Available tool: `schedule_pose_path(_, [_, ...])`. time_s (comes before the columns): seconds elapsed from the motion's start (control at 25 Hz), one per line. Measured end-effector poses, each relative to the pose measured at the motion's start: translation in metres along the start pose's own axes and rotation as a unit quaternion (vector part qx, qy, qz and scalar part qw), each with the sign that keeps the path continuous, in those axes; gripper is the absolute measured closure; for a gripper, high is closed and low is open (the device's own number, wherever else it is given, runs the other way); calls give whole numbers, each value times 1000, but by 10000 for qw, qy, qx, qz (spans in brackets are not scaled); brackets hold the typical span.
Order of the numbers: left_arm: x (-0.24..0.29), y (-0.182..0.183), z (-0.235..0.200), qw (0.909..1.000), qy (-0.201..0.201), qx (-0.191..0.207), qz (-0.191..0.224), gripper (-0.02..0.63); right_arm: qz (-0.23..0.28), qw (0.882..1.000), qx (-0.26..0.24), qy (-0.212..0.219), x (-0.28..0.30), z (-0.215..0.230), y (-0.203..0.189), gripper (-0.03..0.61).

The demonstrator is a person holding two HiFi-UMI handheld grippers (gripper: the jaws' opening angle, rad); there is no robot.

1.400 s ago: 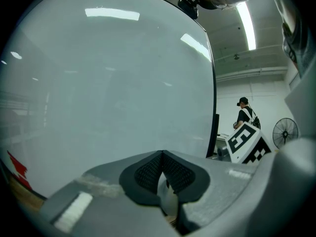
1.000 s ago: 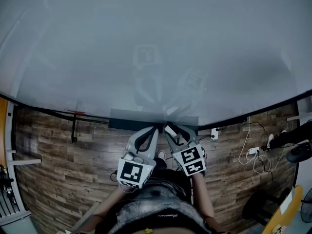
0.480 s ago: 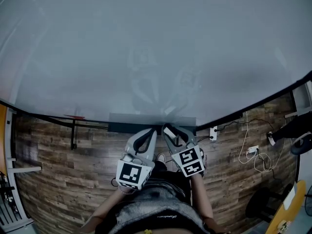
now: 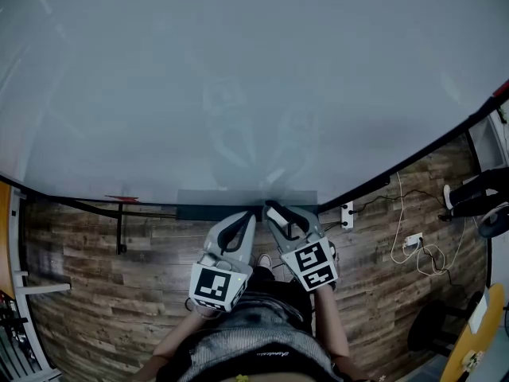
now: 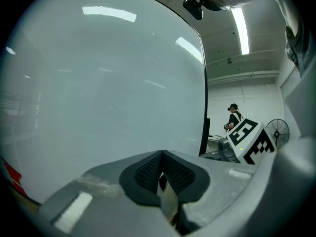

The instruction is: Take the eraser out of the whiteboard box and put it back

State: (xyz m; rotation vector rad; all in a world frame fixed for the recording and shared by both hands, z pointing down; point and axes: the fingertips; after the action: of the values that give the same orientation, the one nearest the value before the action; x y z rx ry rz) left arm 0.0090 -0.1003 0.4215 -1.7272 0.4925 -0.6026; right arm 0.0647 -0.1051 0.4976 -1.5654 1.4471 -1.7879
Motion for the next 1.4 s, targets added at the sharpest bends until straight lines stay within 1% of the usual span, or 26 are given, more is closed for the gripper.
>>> schedule_pose_path(0.08, [0,-1,1,9998,-93,178,-34,612,34,10000,-13,-3,-3,-1,3,418])
schedule_pose_path(0.12, [0,0,1,9997,-120,196,-32,612,52,10000,-18,-13,-5,-1,5,418])
schedule_pose_path(0.56, [0,-1,5,9995,-240,198,-49,612,327,9994,-65,-47,-21,-3,31,419])
schedule_pose_path(0.92, [0,-2,7,9992,-331,204,-80,612,437,9989,-144,-118,-33,-3,47,419])
schedule_pose_path(1.4, [-3,-5,10,9988,-404,256,-128,612,585,9982,-131,-94,-52,-9,66,419])
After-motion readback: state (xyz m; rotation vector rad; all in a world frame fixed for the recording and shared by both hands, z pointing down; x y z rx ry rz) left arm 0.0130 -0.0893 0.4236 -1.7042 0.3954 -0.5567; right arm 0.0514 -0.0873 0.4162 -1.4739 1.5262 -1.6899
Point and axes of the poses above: the fingertips, and each gripper's own axes: x forward along the fingers, z to its right, y out of its top, and after that the axes turned 12 degrees about -y, right-handed
